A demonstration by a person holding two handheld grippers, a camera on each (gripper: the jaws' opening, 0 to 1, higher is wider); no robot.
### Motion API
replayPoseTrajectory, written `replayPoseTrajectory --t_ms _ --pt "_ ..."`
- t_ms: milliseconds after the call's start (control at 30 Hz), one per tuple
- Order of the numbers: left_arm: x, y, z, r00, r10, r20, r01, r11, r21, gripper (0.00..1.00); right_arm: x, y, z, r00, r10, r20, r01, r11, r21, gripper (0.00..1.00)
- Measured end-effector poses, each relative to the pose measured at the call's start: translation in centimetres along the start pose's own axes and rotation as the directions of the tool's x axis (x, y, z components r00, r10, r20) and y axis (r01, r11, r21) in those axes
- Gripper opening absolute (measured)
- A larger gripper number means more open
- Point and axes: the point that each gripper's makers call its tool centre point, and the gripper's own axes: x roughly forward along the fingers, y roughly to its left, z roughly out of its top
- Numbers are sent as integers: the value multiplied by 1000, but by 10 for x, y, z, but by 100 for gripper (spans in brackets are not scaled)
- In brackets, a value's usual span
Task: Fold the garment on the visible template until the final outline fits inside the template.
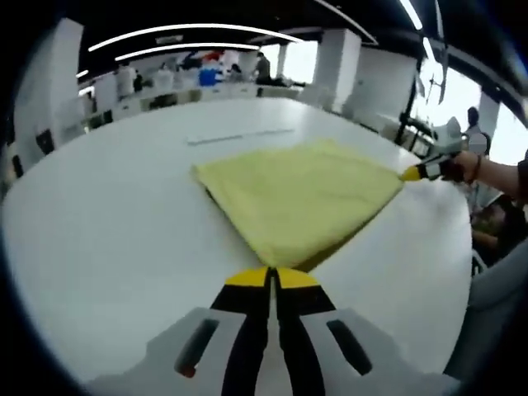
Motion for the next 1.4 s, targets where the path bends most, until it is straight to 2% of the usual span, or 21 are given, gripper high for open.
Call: replayPoseTrajectory --t_ms 167,333,533,633,733,833,967,1200,1333,1400 --pt "-1 0 -5 1000 7 -19 -8 1000 -17 0 0 0 0 1000 2 0 -2 1000 10 0" --pt "-2 -8 -9 1000 -19 -3 19 997 -78 15 0 2 0 1000 5 1 -5 999 38 0" --pt "6 -9 -15 1000 -12 -10 11 994 -105 11 -1 3 -1 1000 6 -2 -6 999 44 0" --pt "9 -3 -14 1000 8 17 -5 982 -186 9 0 2 0 1000 9 -1 -9 999 49 0" --pt "10 -3 -20 1000 20 -15 -22 986 -168 5 0 1 0 1000 10 -2 -10 999 52 0" --pt "10 -5 -17 1000 15 0 -14 985 -171 1 1 0 0 1000 7 -2 -6 998 57 0" --pt "11 0 -18 1000 26 2 -25 981 -191 0 2 -1 0 1000 3 -2 -3 998 56 0" --pt "4 3 -13 999 25 20 -23 995 -96 0 1 -1 -1 1000 8 -5 -8 999 44 0" --pt "2 2 -15 1000 5 6 -5 1000 1 0 1 -1 -1 1000 11 -8 -11 999 34 0" --pt "2 2 -16 1000 5 2 -5 1000 3 0 1 0 -1 1000 12 -10 -11 1000 29 0"
